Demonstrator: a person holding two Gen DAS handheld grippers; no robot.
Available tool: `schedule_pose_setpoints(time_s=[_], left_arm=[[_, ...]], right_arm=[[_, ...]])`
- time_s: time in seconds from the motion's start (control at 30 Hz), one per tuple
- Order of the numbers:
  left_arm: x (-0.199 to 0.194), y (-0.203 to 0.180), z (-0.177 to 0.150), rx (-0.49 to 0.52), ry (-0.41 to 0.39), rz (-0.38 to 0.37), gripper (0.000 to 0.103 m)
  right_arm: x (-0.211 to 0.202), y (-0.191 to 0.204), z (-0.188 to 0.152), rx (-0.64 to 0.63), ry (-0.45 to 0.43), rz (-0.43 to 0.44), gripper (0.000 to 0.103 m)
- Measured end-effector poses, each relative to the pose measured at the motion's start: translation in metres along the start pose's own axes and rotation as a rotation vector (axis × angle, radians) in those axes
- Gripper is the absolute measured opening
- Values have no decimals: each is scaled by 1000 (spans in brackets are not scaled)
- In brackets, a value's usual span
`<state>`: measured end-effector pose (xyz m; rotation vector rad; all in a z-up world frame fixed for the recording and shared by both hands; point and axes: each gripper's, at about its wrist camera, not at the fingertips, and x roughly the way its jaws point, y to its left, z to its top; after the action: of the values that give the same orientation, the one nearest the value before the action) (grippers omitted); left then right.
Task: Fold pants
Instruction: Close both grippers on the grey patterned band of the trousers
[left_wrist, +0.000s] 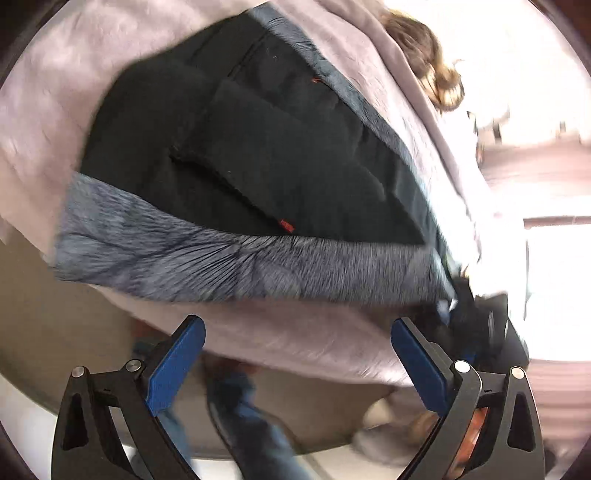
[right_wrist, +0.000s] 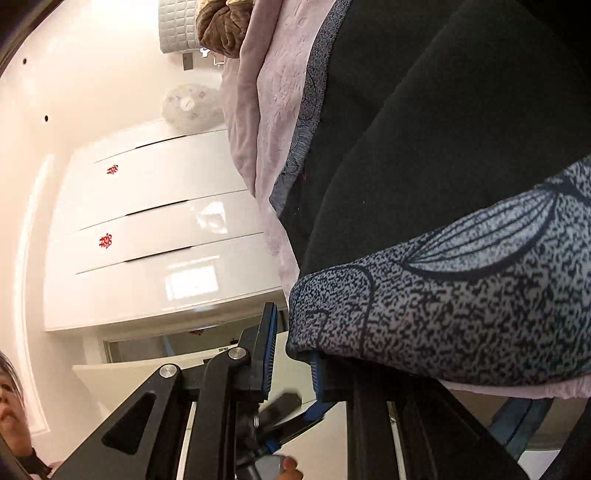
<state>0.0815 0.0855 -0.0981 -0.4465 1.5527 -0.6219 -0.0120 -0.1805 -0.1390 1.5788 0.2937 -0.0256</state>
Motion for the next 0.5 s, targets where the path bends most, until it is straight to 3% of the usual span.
schedule_pose_setpoints(time_s=[0.13, 0.2, 0.27, 0.3, 0.4, 0.5], left_arm=[[8, 15, 21, -168, -78, -59, 101], [4, 23, 31, -201, -111, -38, 83], [6, 26, 39, -148, -105, -5, 39], [8, 27, 42, -114, -93, 6, 30], [9, 26, 48, -29, -78, 58, 25], [4, 21, 51, 41, -68, 89, 25]], right_arm=[[3, 2, 4, -37, 37, -42, 18], [0, -1, 2, -51, 56, -62, 18], [-2, -7, 0, -58, 62, -89, 21], [-5, -14, -1, -45, 58, -109, 22], [-17, -36, -2, 30, -10, -145, 30], [-35, -60, -4, 136, -129, -71, 31]])
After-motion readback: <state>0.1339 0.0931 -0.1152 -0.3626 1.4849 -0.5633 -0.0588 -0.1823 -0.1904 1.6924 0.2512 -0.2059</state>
